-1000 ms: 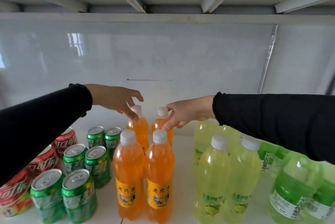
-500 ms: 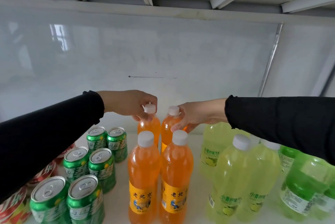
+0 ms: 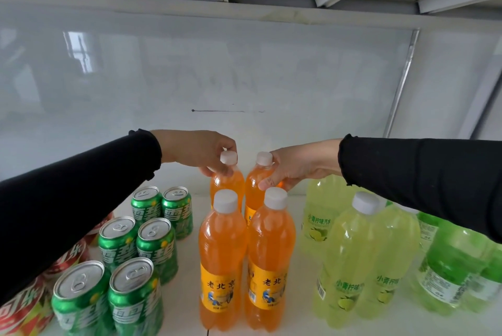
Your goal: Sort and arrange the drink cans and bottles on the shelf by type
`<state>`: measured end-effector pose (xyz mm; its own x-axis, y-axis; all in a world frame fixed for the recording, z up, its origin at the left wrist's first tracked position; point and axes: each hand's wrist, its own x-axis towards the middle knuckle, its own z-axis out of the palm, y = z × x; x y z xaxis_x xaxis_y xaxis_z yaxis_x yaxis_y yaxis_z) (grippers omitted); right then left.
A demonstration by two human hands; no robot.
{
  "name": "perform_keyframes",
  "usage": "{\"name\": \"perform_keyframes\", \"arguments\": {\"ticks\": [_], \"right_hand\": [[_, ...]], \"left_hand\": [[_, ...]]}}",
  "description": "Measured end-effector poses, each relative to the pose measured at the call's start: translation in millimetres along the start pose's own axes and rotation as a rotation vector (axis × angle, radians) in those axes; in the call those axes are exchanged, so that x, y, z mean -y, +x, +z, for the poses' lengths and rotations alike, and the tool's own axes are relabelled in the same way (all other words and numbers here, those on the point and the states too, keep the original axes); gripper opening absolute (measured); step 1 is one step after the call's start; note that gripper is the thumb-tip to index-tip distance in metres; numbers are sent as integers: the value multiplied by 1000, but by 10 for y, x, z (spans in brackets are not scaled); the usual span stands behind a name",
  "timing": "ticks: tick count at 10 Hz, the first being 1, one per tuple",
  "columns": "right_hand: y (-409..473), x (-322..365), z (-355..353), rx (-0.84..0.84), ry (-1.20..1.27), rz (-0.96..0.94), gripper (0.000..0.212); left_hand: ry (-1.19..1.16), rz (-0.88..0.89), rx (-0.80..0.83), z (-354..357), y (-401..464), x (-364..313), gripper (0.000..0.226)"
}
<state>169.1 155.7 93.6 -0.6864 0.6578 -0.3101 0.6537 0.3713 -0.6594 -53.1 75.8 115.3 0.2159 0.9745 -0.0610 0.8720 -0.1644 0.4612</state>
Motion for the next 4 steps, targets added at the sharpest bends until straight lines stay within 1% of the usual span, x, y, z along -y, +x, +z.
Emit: {"name": "perform_keyframes", "arguments": {"ticks": [1,2,3,4], "right_hand": [[-22,23,10,8,-12,15,37],[-93,88,0,-6,-29,27,44],[-127,98,-68,-36,-39,49,70],[-311,147,-118,-99,-97,13,92]], "left_hand": [[31,-19,10,1,-10,-29,28],[157,-8,-3,-3,-49,-64,33],[209,-2,-19,22,-62,-58,41],[224,19,-90,12,-140,-127,54]]}}
